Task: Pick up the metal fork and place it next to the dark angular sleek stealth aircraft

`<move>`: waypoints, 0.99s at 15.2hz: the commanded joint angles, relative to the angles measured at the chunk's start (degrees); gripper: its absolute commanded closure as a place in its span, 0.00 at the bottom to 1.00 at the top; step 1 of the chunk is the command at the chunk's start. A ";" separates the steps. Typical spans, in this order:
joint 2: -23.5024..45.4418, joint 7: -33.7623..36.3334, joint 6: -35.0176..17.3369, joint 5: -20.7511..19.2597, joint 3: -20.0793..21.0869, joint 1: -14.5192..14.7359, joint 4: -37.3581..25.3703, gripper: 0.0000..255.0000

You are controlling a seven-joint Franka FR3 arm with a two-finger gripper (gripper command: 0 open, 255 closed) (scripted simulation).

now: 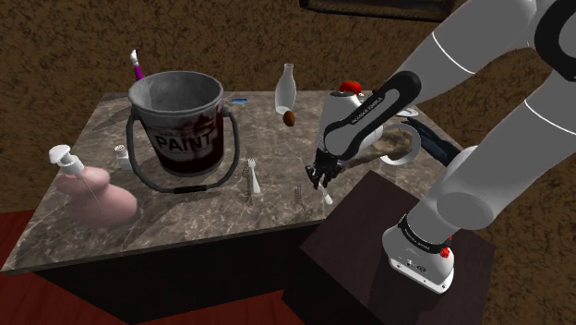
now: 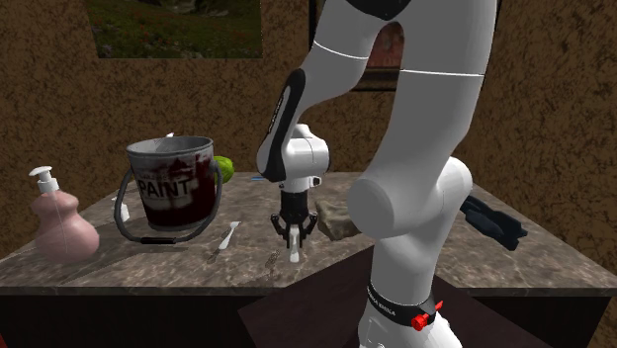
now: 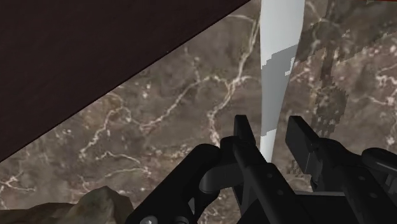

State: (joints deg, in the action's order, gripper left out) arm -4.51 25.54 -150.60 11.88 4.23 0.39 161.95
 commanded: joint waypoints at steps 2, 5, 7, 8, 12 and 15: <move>-3.36 0.72 3.36 -0.72 -0.02 -0.17 0.01 1.00; -6.41 1.28 6.60 -1.28 -0.04 -0.35 -0.19 1.00; -8.35 1.61 8.76 -1.61 -0.05 -0.47 -0.41 1.00; -9.30 1.76 9.84 -1.76 -0.05 -0.52 -0.55 1.00; -12.87 2.32 14.13 -2.30 -0.09 -0.72 -1.28 1.00; -15.33 2.69 17.30 -2.64 -0.14 -0.84 -2.00 1.00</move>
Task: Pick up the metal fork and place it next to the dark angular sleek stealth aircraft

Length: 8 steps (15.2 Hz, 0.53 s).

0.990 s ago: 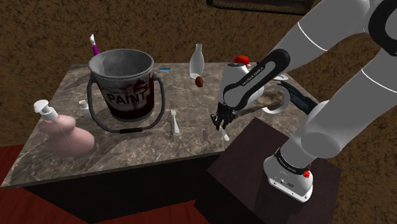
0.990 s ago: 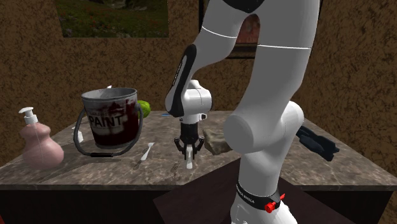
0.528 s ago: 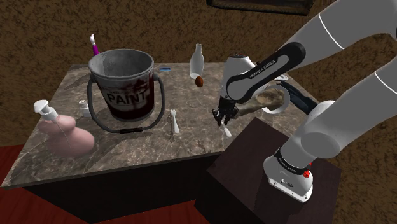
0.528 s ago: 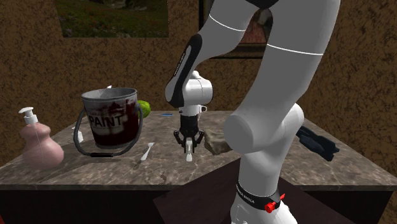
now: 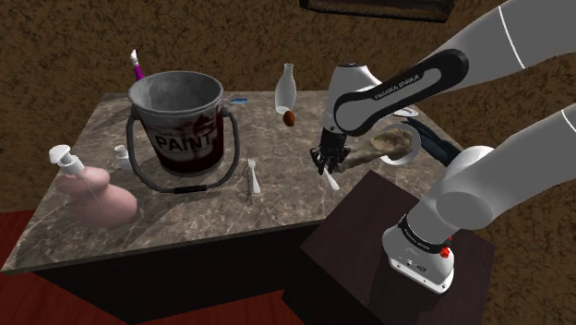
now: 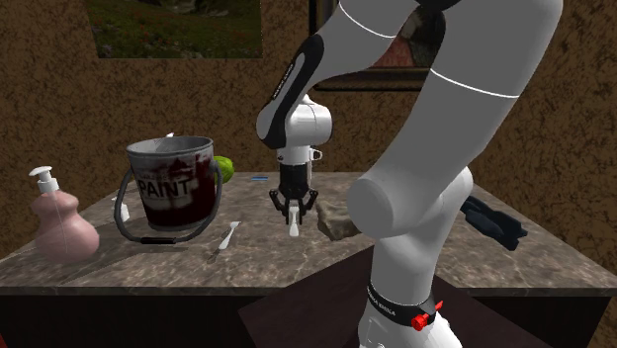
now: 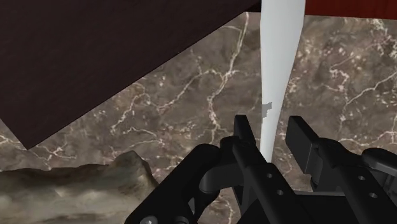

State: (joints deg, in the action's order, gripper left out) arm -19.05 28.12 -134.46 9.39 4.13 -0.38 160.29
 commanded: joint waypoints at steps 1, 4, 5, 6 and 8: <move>-1.56 0.22 2.21 -0.26 -0.06 -0.11 -0.61 1.00; -3.76 0.55 5.31 -0.56 -0.13 -0.22 -1.52 1.00; -4.45 0.65 6.33 -0.65 -0.15 -0.26 -1.86 1.00; -5.11 0.75 7.34 -0.74 -0.18 -0.29 -2.21 1.00; -6.38 0.94 9.34 -0.92 -0.23 -0.35 -2.95 1.00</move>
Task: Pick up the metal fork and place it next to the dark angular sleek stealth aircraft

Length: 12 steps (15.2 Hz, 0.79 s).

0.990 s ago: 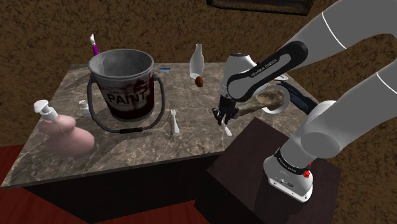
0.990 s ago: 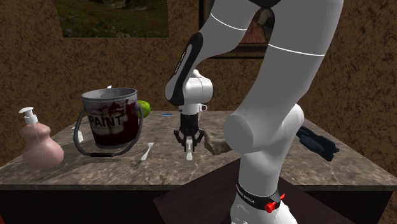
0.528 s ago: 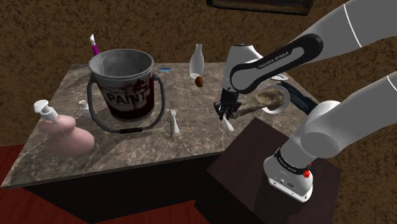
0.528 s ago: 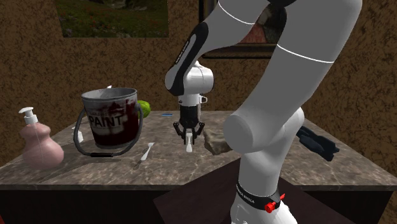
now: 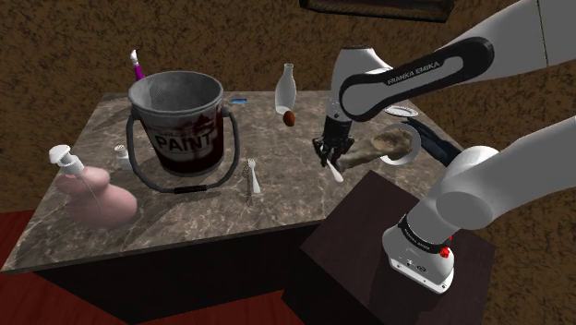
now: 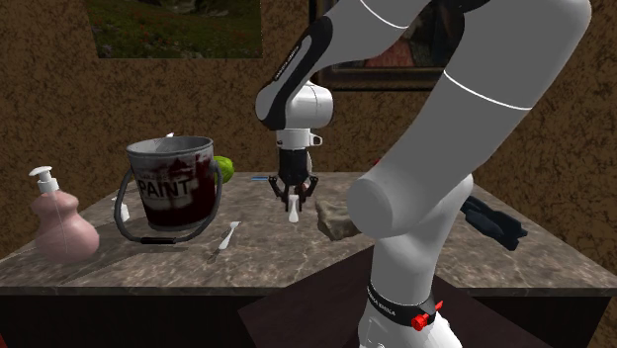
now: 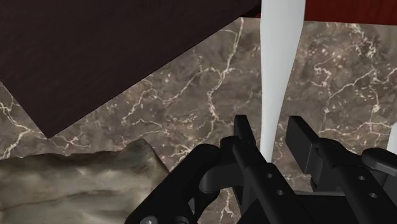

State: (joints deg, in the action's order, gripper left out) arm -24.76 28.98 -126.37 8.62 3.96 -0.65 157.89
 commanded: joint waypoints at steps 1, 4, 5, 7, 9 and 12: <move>-1.26 0.18 2.24 -0.23 -0.10 -0.11 -0.95 1.00; -0.98 -2.62 2.96 -2.05 -2.34 -2.12 -1.68 1.00; -0.56 -4.04 3.02 -2.91 -3.45 -3.09 -2.05 1.00; 0.53 -6.85 3.12 -4.57 -5.63 -4.97 -3.03 1.00; 1.91 -9.63 3.18 -6.09 -7.76 -6.74 -4.30 1.00; 4.48 -13.76 3.24 -8.04 -10.86 -9.14 -6.74 1.00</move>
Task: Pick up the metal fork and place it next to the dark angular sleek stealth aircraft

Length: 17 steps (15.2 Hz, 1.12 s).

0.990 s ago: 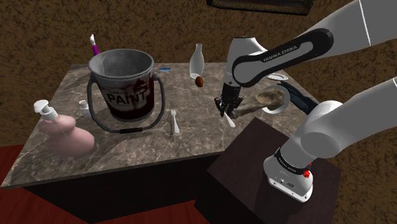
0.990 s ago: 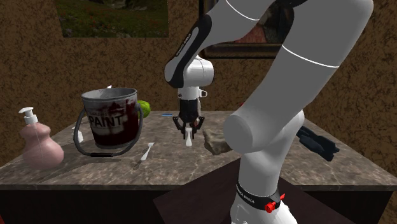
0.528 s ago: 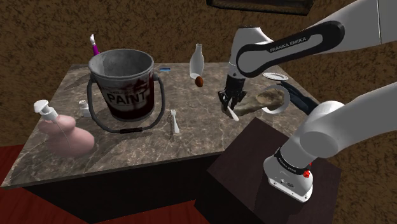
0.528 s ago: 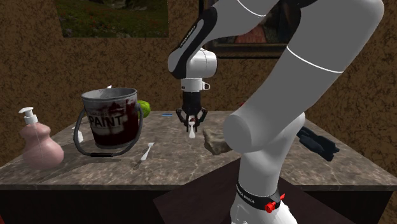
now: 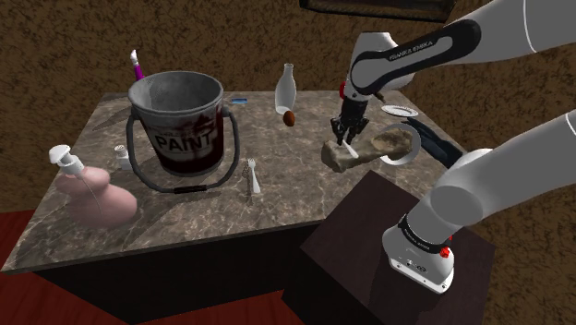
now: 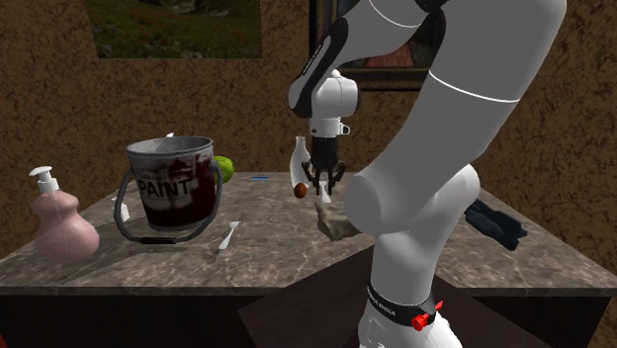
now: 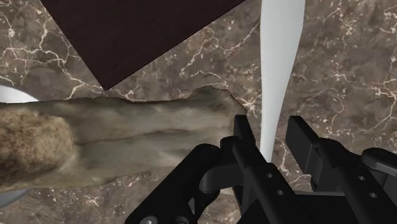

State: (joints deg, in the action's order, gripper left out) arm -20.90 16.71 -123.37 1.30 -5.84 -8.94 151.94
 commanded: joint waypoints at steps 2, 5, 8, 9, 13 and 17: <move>2.61 -4.23 0.29 -1.73 -3.05 -2.26 -2.75 1.00; 5.98 -8.35 0.44 -2.80 -5.90 -4.13 -6.18 1.00; 9.74 -12.50 0.72 -3.26 -8.56 -5.76 -10.15 1.00; 11.08 -13.89 0.85 -3.27 -9.39 -6.26 -11.59 1.00; 16.79 -19.52 1.64 -2.64 -12.41 -8.22 -17.91 1.00; 23.06 -25.17 2.94 -1.04 -14.84 -10.32 -25.17 1.00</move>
State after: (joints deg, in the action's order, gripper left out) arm 0.52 -7.05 -120.71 -0.19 -20.13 -18.75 128.61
